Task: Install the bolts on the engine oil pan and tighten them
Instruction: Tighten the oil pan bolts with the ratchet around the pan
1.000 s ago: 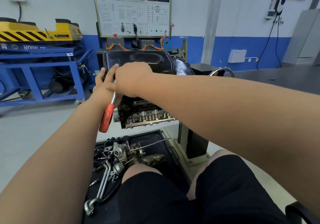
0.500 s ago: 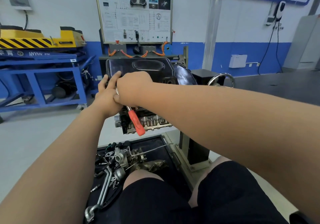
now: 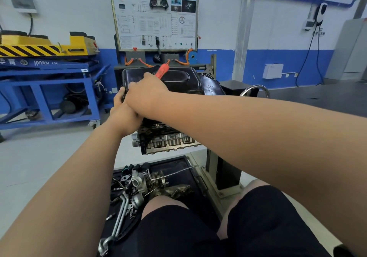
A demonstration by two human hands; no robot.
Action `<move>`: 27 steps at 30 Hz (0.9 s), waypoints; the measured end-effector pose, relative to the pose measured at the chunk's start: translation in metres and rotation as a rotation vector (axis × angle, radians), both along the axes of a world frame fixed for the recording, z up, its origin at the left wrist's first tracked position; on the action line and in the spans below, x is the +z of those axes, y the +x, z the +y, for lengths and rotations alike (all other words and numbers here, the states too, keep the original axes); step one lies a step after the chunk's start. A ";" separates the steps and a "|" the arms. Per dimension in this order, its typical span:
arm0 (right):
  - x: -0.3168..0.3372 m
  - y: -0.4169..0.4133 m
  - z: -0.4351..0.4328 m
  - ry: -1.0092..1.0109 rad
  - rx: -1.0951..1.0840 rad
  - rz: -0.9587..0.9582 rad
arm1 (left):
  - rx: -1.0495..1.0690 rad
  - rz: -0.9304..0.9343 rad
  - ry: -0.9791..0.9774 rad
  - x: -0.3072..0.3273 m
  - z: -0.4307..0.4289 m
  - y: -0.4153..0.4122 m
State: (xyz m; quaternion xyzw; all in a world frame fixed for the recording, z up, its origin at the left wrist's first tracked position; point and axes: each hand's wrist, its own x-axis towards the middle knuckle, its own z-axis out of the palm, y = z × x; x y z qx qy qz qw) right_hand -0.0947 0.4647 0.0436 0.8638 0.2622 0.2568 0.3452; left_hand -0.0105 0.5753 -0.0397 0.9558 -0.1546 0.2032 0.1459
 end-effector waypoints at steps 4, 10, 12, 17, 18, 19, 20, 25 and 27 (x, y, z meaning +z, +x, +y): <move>0.005 0.001 0.000 0.015 -0.010 0.016 | -0.030 -0.009 -0.051 0.000 0.000 -0.001; 0.002 0.008 -0.007 0.124 0.058 -0.026 | -0.009 0.008 -0.037 0.004 -0.002 -0.012; 0.002 0.011 -0.009 0.149 0.082 -0.032 | 0.008 -0.012 -0.045 0.006 -0.004 -0.016; 0.005 0.014 -0.012 0.148 0.112 0.038 | 0.006 -0.016 -0.035 0.006 -0.002 -0.014; 0.007 0.014 -0.013 0.133 0.120 0.051 | 0.008 -0.018 -0.033 0.006 -0.002 -0.013; 0.009 0.013 -0.013 0.123 0.128 0.064 | 0.013 -0.020 -0.034 0.005 -0.002 -0.011; 0.011 0.013 -0.014 0.110 0.135 0.075 | 0.022 -0.022 -0.034 0.005 -0.002 -0.010; 0.019 0.009 -0.016 0.005 0.112 0.038 | 0.034 -0.047 0.007 0.003 0.002 -0.004; 0.022 0.006 -0.015 -0.013 0.088 0.020 | 0.031 -0.048 0.039 0.003 0.003 -0.002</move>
